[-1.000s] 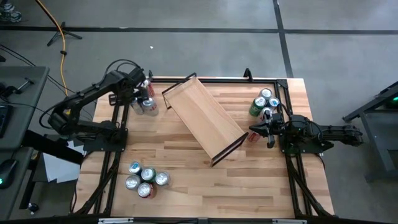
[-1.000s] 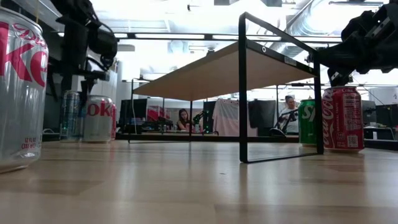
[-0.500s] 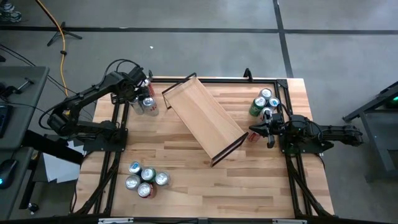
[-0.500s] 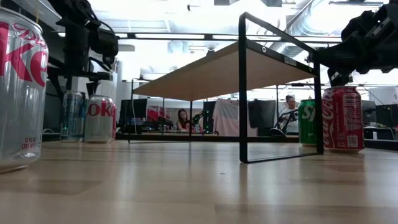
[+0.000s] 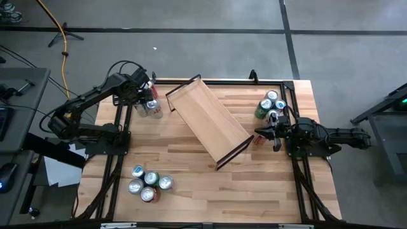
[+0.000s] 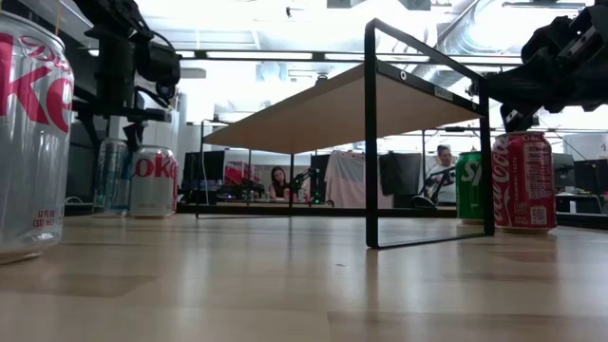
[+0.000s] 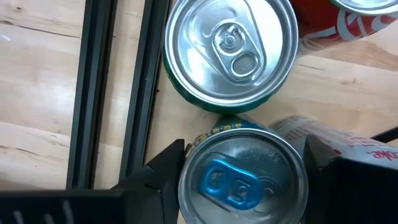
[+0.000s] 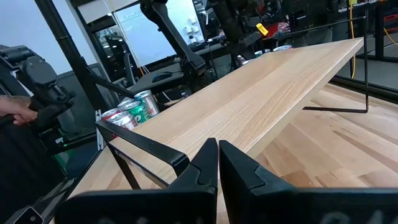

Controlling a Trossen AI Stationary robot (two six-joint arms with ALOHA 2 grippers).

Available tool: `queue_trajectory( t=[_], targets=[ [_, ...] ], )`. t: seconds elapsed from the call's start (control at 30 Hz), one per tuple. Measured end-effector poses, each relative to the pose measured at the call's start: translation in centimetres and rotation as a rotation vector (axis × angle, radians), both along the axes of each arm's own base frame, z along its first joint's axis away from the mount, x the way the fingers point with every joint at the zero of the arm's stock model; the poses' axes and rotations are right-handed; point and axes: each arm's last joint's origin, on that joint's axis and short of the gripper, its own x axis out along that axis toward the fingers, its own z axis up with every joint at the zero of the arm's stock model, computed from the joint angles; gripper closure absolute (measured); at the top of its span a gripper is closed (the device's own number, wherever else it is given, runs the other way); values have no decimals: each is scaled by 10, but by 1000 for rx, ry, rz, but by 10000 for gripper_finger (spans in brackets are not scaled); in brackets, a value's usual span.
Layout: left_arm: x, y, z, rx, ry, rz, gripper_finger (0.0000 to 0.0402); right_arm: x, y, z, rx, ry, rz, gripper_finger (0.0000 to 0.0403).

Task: Place canned beverage on shelf
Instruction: Put the top left blue soda can on the shelf

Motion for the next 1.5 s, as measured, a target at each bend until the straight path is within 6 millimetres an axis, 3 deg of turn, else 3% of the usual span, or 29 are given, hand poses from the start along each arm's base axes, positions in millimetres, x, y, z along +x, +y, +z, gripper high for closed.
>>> queue_trajectory(
  t=[0.23,0.5,0.63,0.8,1.03,1.23,1.37,1.5],
  targets=[
    [-6,-7,8,29,-10,-17,255,0,0,0,0,0,0,402],
    [-25,-33,35,98,-82,-19,252,0,0,0,0,0,0,402],
    [-35,-46,67,191,-152,-21,255,0,0,0,0,0,0,402],
    [-45,-60,120,350,-265,-87,252,0,0,0,0,0,0,402],
    [-48,-77,188,501,-500,-287,254,0,0,0,0,0,0,402],
    [-18,-74,222,572,-748,-489,254,0,0,0,0,0,0,402],
    [26,-66,231,548,-801,-629,255,0,0,0,0,0,0,402],
    [72,-54,234,503,-723,-788,254,0,0,0,0,0,0,402]
  ],
)
